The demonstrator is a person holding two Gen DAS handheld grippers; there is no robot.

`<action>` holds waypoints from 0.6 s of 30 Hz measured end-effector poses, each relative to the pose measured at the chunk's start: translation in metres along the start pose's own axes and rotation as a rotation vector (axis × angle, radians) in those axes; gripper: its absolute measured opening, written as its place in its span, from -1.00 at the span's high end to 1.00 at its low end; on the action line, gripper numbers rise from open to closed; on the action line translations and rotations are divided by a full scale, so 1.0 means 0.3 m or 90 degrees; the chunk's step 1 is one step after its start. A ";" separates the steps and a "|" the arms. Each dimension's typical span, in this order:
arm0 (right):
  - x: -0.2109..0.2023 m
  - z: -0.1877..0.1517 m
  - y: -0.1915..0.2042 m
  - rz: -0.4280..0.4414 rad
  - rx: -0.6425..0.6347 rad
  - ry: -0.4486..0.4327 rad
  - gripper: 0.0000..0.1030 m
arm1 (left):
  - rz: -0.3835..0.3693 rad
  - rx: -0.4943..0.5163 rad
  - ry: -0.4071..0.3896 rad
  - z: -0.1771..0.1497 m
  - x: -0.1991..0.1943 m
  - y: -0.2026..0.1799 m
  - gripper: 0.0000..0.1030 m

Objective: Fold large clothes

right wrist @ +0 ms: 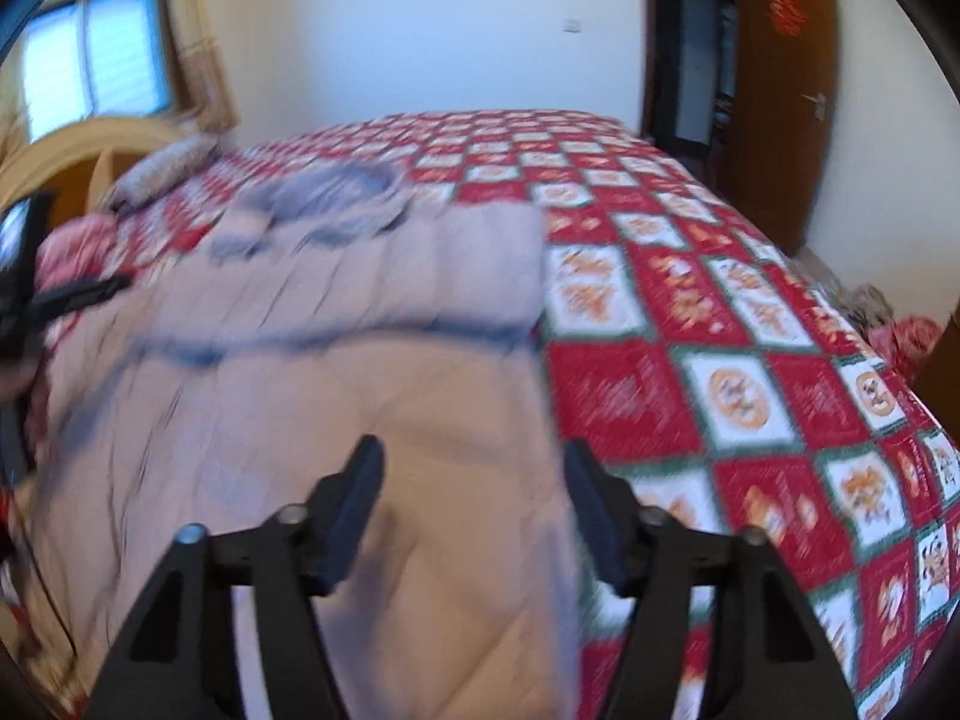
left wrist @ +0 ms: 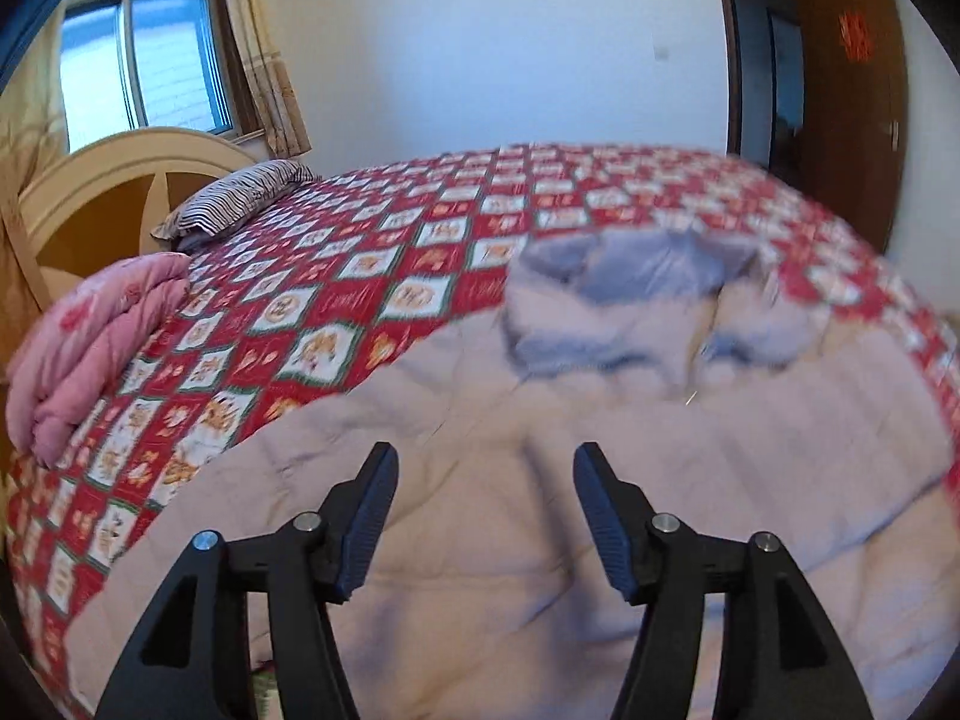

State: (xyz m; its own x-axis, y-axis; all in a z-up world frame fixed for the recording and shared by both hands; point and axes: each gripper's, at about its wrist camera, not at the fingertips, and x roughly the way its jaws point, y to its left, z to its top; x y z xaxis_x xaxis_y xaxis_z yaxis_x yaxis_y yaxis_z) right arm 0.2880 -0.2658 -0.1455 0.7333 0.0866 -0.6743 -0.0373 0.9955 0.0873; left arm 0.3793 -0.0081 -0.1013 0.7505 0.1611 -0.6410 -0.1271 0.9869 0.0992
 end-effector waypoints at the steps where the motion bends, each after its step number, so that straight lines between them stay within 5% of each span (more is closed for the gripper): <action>1: 0.012 0.036 -0.018 -0.010 0.010 -0.010 -0.16 | -0.010 -0.013 0.002 0.020 0.001 -0.021 -0.39; 5: 0.120 0.198 -0.087 -0.046 0.054 -0.038 -0.16 | -0.022 -0.034 0.015 0.062 0.050 -0.120 -0.46; 9: 0.275 0.316 -0.101 -0.047 0.081 -0.042 -0.16 | 0.036 0.008 0.028 0.043 0.155 -0.192 -0.46; 13: 0.445 0.320 -0.043 -0.026 0.052 0.021 -0.10 | 0.085 0.043 0.077 -0.029 0.293 -0.164 -0.46; 18: 0.561 0.249 0.031 -0.030 0.001 0.065 -0.09 | 0.054 0.010 0.084 -0.094 0.343 -0.085 -0.65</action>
State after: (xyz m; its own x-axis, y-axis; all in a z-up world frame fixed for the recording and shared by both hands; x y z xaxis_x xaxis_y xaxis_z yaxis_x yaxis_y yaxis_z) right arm 0.4617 -0.2449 -0.2034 0.6607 0.0427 -0.7494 -0.0028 0.9985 0.0545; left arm 0.4416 -0.0170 -0.1913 0.6453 0.2433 -0.7241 -0.1758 0.9698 0.1692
